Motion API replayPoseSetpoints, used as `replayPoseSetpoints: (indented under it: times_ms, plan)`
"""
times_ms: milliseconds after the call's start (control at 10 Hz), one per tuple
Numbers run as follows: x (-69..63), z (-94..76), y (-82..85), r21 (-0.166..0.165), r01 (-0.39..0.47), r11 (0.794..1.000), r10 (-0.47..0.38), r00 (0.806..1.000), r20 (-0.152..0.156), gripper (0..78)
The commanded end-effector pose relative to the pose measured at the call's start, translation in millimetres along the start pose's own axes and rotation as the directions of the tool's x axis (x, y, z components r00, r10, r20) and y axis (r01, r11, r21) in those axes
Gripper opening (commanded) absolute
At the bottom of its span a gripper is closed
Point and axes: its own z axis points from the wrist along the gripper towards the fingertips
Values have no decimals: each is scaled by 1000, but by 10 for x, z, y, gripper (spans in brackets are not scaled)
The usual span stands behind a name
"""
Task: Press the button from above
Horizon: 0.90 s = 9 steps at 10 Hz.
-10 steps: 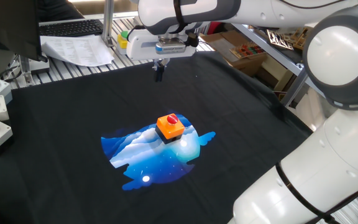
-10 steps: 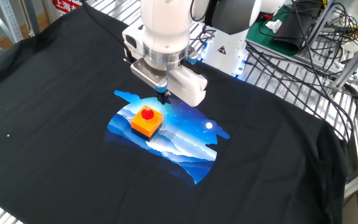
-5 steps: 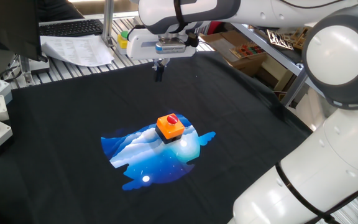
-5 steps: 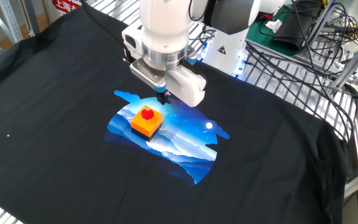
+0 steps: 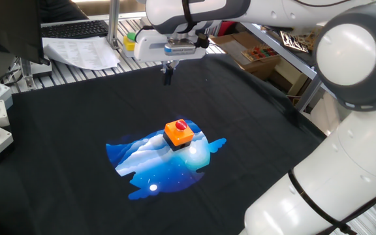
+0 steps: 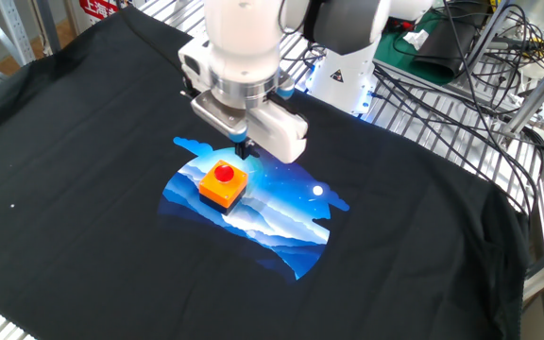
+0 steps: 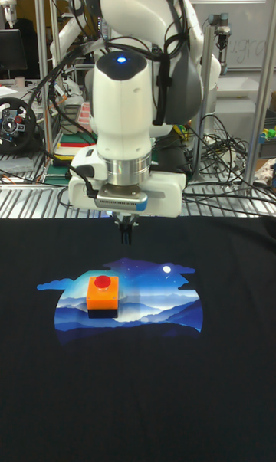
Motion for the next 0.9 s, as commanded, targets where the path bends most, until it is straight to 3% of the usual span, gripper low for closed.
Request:
replayPoseSetpoints:
  times_ms: [100,900]
  plan:
    - [-102,25,-94,1,9,1000,-9,1000,-7,0]
    - [-257,89,-283,-13,33,999,-33,999,-7,0]
